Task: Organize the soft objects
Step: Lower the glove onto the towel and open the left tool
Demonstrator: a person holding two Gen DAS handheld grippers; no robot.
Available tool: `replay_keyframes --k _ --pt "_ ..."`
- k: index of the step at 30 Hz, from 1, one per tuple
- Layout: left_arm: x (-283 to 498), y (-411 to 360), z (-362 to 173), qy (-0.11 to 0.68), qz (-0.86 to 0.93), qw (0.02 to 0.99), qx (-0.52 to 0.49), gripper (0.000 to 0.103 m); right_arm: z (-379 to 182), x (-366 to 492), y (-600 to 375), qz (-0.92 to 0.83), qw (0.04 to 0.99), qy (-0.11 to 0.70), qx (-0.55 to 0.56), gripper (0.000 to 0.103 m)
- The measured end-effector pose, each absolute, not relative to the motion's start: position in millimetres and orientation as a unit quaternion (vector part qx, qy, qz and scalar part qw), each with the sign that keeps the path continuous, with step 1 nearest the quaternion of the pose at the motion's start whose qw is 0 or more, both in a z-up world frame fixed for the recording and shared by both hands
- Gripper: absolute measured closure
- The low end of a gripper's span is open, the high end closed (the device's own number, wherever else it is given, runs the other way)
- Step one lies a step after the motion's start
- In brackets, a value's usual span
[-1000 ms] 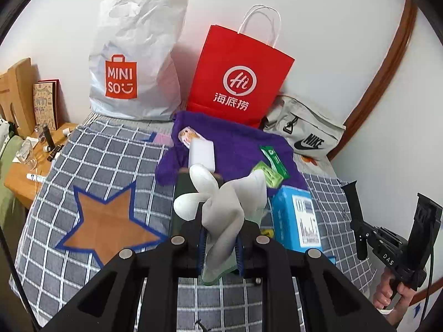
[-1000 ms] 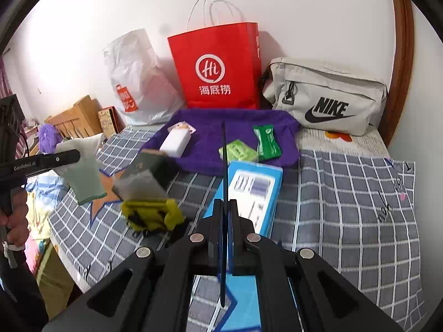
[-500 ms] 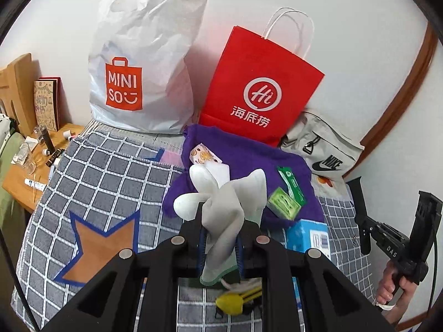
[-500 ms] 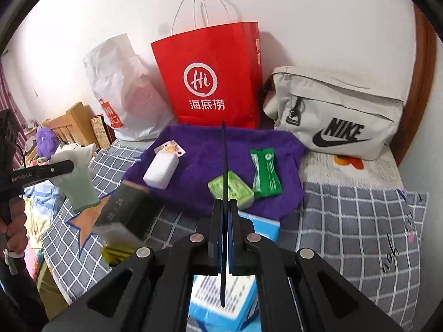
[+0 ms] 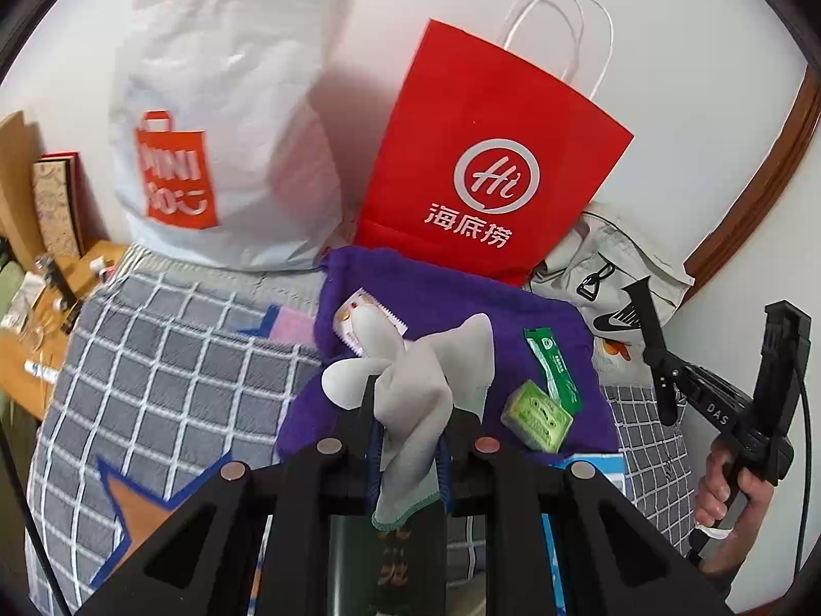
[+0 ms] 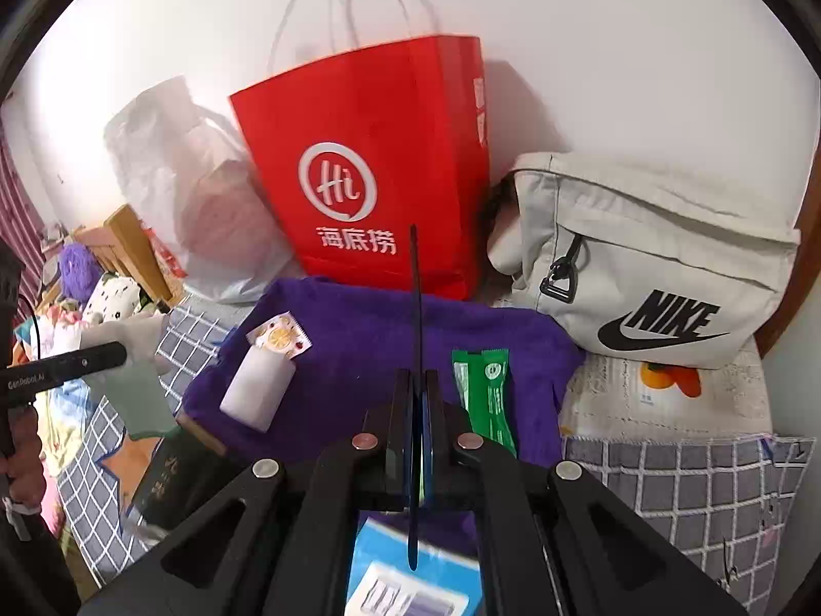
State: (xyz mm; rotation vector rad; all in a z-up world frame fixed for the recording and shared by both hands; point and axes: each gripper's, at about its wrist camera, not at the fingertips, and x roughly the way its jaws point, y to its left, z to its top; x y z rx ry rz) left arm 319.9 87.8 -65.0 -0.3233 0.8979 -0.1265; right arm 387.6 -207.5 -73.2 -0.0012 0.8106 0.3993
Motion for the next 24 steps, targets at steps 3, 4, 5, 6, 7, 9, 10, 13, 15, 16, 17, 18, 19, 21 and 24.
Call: replay_keyframes --k 3,4,5,6,7,9,10,13,15,16,17,18,19,21,24 --pt "338.7 80.1 -72.2 0.442 -0.067 0.882 -0.150 0.086 -90.7 404.0 -210.7 0.191 0.891 0.411 0.007 0.100" --pt "343.8 77.7 -74.4 0.445 -0.069 0.881 -0.147 0.086 -97.5 409.1 -212.0 0.190 0.887 0.420 0.011 0.100" --pt "351.0 74.0 -77.4 0.450 -0.071 0.879 -0.143 0.086 -104.6 414.1 -213.5 0.187 0.884 0.428 0.015 0.100" --pt "357.8 70.7 -79.9 0.455 -0.073 0.877 -0.139 0.086 -110.4 417.3 -215.1 0.184 0.882 0.434 0.018 0.100" --pt "364.2 67.3 -82.5 0.459 -0.075 0.875 -0.135 0.086 -117.1 421.0 -216.7 0.183 0.878 0.442 0.022 0.100" --pt "378.0 59.7 -88.5 0.466 -0.080 0.872 -0.128 0.086 -128.0 427.1 -219.4 0.182 0.872 0.453 0.027 0.100" --pt "383.1 57.6 -90.9 0.468 -0.083 0.870 -0.127 0.086 -133.0 429.8 -220.3 0.181 0.869 0.459 0.027 0.100" --pt "397.6 49.6 -101.3 0.478 -0.098 0.863 -0.132 0.086 -143.8 434.3 -223.5 0.182 0.862 0.474 0.018 0.100" --pt "406.6 44.8 -109.5 0.487 -0.106 0.856 -0.137 0.086 -145.9 437.9 -228.2 0.180 0.862 0.474 0.016 0.100" --pt "410.3 42.5 -113.2 0.491 -0.106 0.854 -0.137 0.086 -147.2 439.9 -229.9 0.180 0.860 0.477 0.016 0.100" --pt "415.7 39.7 -118.5 0.498 -0.104 0.850 -0.136 0.086 -149.6 442.1 -231.4 0.180 0.857 0.483 0.014 0.100" --pt "419.2 38.5 -121.3 0.506 -0.103 0.846 -0.137 0.086 -151.3 443.6 -232.3 0.181 0.855 0.486 0.011 0.100" --pt "423.1 36.9 -124.6 0.510 -0.105 0.842 -0.138 0.086 -154.1 443.5 -231.9 0.182 0.854 0.488 0.009 0.100" --pt "429.2 32.2 -130.2 0.516 -0.111 0.838 -0.135 0.086 -160.4 445.1 -230.1 0.189 0.846 0.499 0.011 0.100" --pt "434.4 25.3 -136.6 0.518 -0.111 0.840 -0.122 0.086 -171.3 447.1 -228.5 0.194 0.834 0.516 0.018 0.100"
